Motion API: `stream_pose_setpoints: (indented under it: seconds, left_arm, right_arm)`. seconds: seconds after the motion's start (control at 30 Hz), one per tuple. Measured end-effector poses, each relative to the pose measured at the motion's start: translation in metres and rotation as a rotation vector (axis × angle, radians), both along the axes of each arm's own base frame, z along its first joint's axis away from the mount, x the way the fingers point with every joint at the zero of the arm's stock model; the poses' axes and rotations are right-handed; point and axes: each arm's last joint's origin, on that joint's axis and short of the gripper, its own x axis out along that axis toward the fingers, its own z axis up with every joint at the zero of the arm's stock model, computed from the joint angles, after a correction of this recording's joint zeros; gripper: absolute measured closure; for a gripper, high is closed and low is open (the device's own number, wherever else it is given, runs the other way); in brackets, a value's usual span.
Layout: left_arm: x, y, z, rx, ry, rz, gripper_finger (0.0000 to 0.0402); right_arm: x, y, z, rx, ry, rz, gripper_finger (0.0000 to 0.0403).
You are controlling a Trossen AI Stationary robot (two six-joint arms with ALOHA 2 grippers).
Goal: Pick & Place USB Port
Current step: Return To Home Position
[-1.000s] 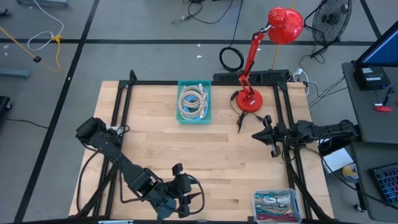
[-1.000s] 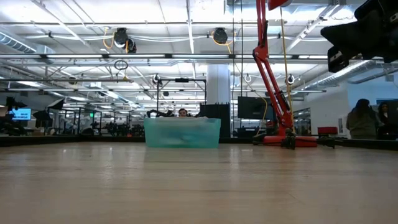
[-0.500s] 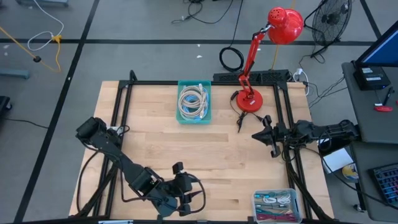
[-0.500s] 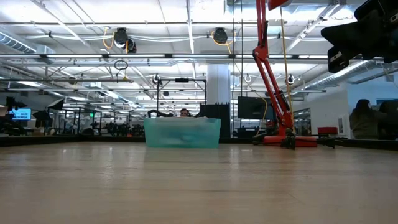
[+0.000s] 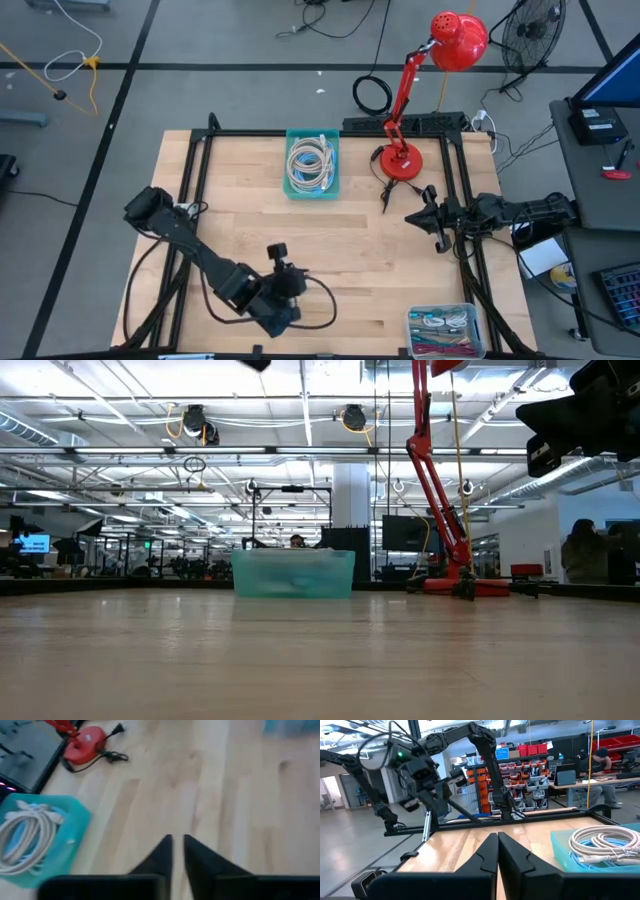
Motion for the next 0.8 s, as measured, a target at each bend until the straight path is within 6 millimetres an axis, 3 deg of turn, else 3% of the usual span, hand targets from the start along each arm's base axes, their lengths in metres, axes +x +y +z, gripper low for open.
stream_pose_setpoints:
  seconds: [0.1, 0.2, 0.37, 0.57, 0.67, 0.8]
  left_arm:
    - [-0.002, 0.009, -0.002, 0.039, -0.006, 0.025, 0.0392]
    - [-0.002, 0.024, 0.001, 0.036, -0.029, 0.058, 0.0389]
    - [-0.011, 0.052, -0.022, 0.014, -0.034, 0.1, 0.0397]
    - [-0.042, 0.104, -0.059, -0.139, -0.145, 0.091, 0.0398]
    - [-0.063, 0.125, -0.077, -0.231, -0.294, 0.053, 0.0399]
    - [-0.098, 0.141, -0.104, -0.287, -0.508, -0.124, 0.0398]
  right_arm:
    - [0.0, 0.0, 0.0, 0.0, 0.0, 0.0, 0.0403]
    - [0.0, 0.0, 0.0, 0.0, 0.001, 0.0, 0.0403]
    - [0.0, 0.0, -0.001, -0.001, 0.007, 0.0, 0.0403]
    - [0.0, 0.0, -0.001, -0.001, 0.007, 0.0, 0.0403]
    - [0.0, 0.0, -0.001, -0.001, 0.007, 0.0, 0.0403]
    - [0.0, 0.0, -0.001, -0.002, 0.011, 0.0, 0.0403]
